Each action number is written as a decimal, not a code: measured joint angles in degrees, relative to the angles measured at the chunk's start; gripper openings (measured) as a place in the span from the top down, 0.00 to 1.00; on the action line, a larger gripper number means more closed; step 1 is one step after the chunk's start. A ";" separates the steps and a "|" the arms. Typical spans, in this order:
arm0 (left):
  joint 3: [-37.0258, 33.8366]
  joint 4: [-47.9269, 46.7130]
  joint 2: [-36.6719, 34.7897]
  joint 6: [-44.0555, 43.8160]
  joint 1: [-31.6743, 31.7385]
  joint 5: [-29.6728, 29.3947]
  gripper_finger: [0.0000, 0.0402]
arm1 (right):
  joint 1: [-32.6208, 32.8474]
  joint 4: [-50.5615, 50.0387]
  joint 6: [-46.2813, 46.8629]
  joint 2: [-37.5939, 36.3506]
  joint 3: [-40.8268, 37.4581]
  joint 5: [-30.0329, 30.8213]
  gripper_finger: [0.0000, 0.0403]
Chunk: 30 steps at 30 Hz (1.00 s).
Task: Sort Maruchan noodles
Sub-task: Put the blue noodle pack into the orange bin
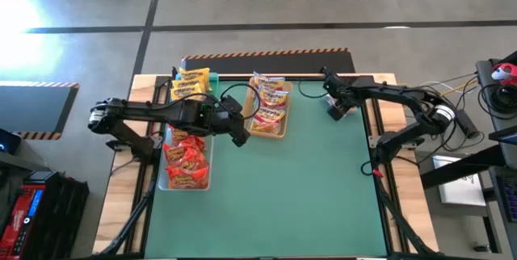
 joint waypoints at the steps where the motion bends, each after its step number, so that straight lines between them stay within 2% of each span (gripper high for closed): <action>1: 0.00 0.00 0.00 0.00 0.00 0.01 0.65 | 0.00 0.17 0.04 0.37 -0.12 -0.94 0.64; 5: 0.00 -0.01 0.00 0.00 0.00 0.01 0.65 | 0.00 0.18 0.74 1.12 -0.33 -4.80 0.64; 11: 0.00 -0.02 0.00 0.00 0.00 0.03 0.65 | 0.06 -0.54 0.60 -0.29 -0.52 -19.03 0.64; 17: 0.00 0.00 0.00 0.00 0.00 0.03 0.65 | 0.29 -0.58 0.66 -0.44 -0.55 -29.83 0.64; 24: 0.00 0.03 0.00 -0.60 0.00 0.11 0.65 | 4.37 -0.17 1.51 -0.38 -0.81 -44.28 0.64; 30: 0.00 3.52 0.55 -4.83 -0.40 1.95 0.65 | 12.40 1.21 3.62 -0.35 -0.99 -45.48 0.64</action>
